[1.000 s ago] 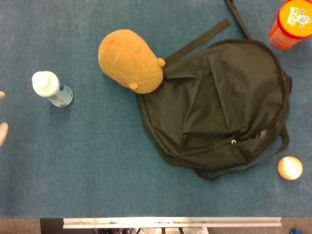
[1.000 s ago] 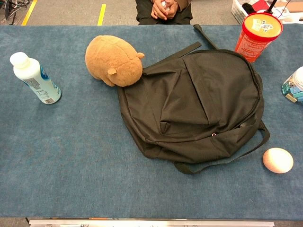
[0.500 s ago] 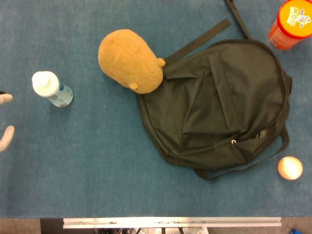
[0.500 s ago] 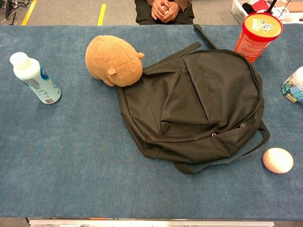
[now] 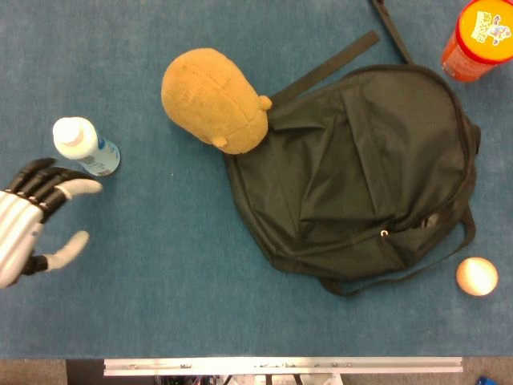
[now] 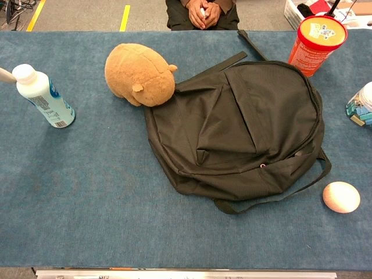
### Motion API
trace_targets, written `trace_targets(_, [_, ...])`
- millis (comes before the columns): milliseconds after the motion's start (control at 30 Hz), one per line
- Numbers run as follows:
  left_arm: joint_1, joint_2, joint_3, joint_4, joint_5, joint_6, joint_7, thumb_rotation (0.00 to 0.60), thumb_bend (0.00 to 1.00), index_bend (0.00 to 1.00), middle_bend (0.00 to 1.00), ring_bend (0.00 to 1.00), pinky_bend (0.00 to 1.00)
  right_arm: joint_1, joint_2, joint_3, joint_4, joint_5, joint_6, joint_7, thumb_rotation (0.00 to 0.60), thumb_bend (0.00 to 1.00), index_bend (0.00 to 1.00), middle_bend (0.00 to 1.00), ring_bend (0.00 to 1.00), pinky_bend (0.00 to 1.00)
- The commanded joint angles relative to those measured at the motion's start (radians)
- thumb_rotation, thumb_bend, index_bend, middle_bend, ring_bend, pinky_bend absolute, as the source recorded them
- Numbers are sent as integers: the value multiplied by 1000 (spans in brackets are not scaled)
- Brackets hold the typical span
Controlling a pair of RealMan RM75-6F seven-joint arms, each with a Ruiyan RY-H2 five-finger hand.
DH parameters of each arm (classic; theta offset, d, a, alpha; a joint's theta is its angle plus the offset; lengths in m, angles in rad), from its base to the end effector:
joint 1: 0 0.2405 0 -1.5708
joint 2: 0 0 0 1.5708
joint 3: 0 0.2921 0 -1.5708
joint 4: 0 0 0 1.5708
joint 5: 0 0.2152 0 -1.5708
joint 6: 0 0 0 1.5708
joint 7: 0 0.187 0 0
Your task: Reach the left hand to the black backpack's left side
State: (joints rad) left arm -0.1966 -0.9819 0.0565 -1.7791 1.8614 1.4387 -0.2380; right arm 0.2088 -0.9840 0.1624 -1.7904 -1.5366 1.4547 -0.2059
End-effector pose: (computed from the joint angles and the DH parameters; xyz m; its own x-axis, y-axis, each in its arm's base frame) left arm -0.2503 0.2178 0.1523 0.2191 0.2020 0.9546 0.9045 -0.4090 -0.1211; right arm -0.2633 -0.2815 0.2110 0.5193 0.1527 0.8408 -0.8249 -0.1674 0.5399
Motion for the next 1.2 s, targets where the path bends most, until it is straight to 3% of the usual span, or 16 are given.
trace_targets(33, [-39,-20,12,8,41,-35,-21,600,326,260,270,216,146,8,-2,5,-11,-6,2,-2,600,115,242,367,247,378])
trace_targets(433, [-196,-154,29,40,104,-196,-94,600,298,248,255,216,146,24,-9,12,-8,8,-7,2,600,115,239,367,247,378])
trace_targets(767, [-339,-277,7,84,22,-380,-153,600,197,191,210,201,146,26,-17,6,17,30,-19,15,600,115,239,367,247,378])
trace_targets(1200, [-464,-416,-6,171,-88,-541,-159,600,155,125,126,84,101,34,-26,8,33,58,-32,14,600,114,239,367,247,378])
